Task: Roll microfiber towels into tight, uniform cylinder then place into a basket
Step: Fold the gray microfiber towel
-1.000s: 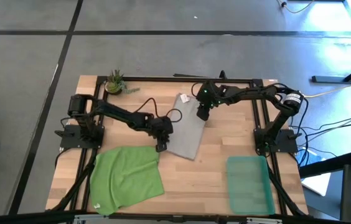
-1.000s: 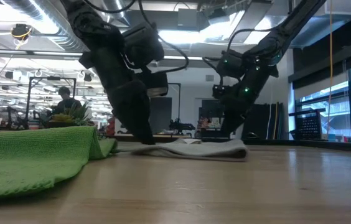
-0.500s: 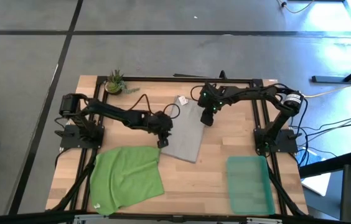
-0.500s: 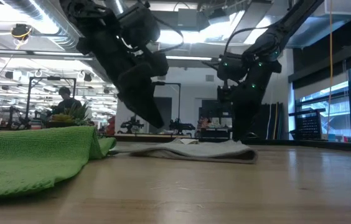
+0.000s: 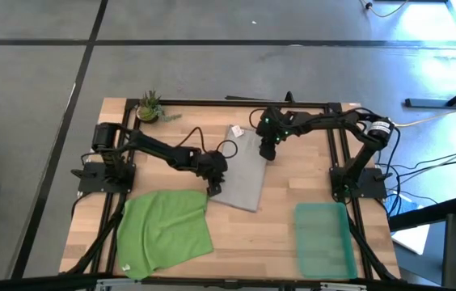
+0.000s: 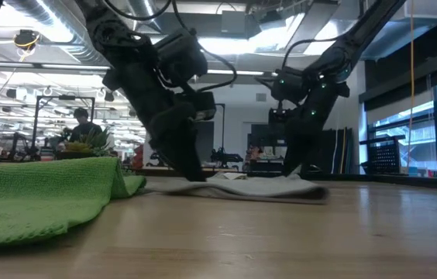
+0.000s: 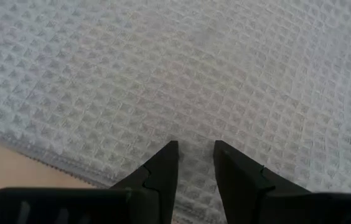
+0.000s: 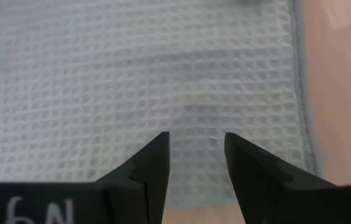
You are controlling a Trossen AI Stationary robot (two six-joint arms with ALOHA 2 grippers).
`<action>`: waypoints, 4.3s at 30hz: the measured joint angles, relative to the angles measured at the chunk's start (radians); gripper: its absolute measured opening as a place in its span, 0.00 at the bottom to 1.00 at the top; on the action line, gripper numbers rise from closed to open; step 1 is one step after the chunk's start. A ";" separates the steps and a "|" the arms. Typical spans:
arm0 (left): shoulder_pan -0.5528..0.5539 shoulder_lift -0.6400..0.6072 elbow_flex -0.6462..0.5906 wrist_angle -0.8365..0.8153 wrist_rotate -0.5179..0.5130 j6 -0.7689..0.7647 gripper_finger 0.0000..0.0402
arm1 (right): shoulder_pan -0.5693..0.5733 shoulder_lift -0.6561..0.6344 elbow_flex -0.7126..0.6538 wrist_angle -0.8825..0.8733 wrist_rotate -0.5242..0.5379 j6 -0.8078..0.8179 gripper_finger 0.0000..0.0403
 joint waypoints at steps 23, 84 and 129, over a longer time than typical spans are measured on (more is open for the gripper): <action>-0.050 -0.043 -0.007 -0.031 -0.069 -0.084 0.25 | -0.010 0.031 0.055 0.023 0.000 -0.104 0.38; -0.193 -0.464 -0.004 -0.130 -0.293 -0.140 0.25 | 0.719 0.114 0.076 -0.124 0.052 -0.208 0.38; -0.194 -0.464 -0.004 -0.130 -0.285 -0.142 0.25 | 0.393 -0.064 0.071 -0.035 0.225 0.108 0.01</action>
